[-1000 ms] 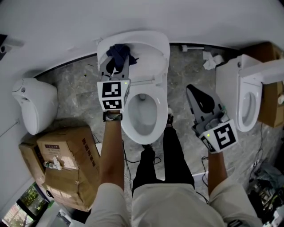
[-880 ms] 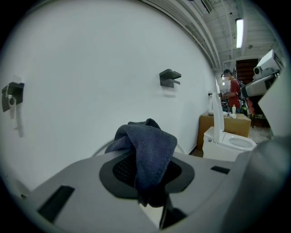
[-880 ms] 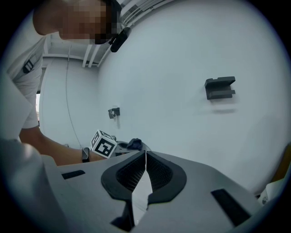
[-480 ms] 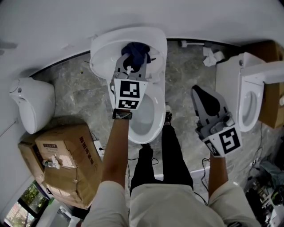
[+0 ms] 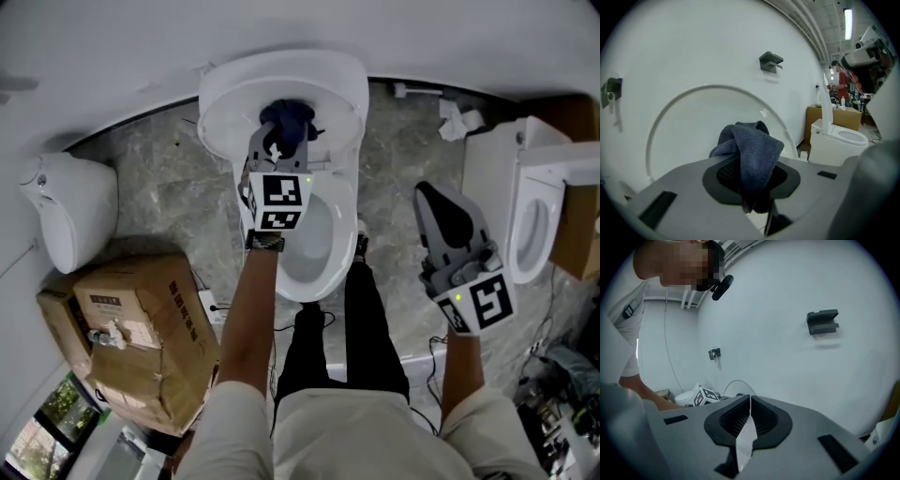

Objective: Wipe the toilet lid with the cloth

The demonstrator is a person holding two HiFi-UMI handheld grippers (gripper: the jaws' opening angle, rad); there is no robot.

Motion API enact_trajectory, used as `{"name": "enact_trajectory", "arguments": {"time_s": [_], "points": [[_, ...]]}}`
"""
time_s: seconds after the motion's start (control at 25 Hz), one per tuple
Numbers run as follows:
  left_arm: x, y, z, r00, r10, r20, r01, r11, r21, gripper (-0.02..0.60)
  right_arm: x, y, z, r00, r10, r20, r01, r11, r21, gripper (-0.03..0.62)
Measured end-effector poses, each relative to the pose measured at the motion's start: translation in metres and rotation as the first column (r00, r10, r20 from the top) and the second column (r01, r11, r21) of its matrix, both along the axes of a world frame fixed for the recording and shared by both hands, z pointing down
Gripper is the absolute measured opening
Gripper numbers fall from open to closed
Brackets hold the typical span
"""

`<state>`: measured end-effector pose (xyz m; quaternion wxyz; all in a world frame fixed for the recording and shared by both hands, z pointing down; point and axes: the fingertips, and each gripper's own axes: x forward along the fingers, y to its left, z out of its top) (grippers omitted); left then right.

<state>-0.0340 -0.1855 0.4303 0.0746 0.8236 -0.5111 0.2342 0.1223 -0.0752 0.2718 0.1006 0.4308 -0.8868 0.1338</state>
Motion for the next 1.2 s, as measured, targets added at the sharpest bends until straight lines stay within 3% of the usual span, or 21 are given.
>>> {"name": "enact_trajectory", "arguments": {"time_s": [0.32, 0.64, 0.88, 1.08, 1.2], "points": [[-0.077, -0.002, -0.013, 0.991, -0.129, 0.028, 0.127, 0.99, 0.062, 0.089, -0.025, -0.002, 0.01, 1.0, -0.025, -0.012, 0.025, 1.0, -0.006, 0.03], [-0.144, 0.007, 0.007, 0.951, -0.31, -0.004, 0.31, 0.949, 0.052, 0.089, -0.028, -0.007, 0.02, 0.999, -0.025, -0.03, 0.024, 0.999, -0.027, 0.031], [-0.13, 0.008, 0.027, 0.939, -0.336, -0.074, 0.337, 0.941, 0.008, 0.087, -0.024, -0.007, 0.025, 0.999, -0.01, -0.034, 0.008, 0.999, -0.049, 0.031], [-0.077, 0.002, 0.026, 0.966, -0.233, -0.114, 0.235, 0.972, 0.005, 0.086, -0.013, -0.007, 0.031, 1.0, 0.003, -0.03, -0.005, 0.998, -0.062, 0.03], [-0.05, 0.0, 0.022, 0.968, -0.204, -0.145, 0.206, 0.979, 0.002, 0.086, -0.006, -0.005, 0.033, 0.999, 0.01, -0.033, -0.012, 0.998, -0.067, 0.031]]}}
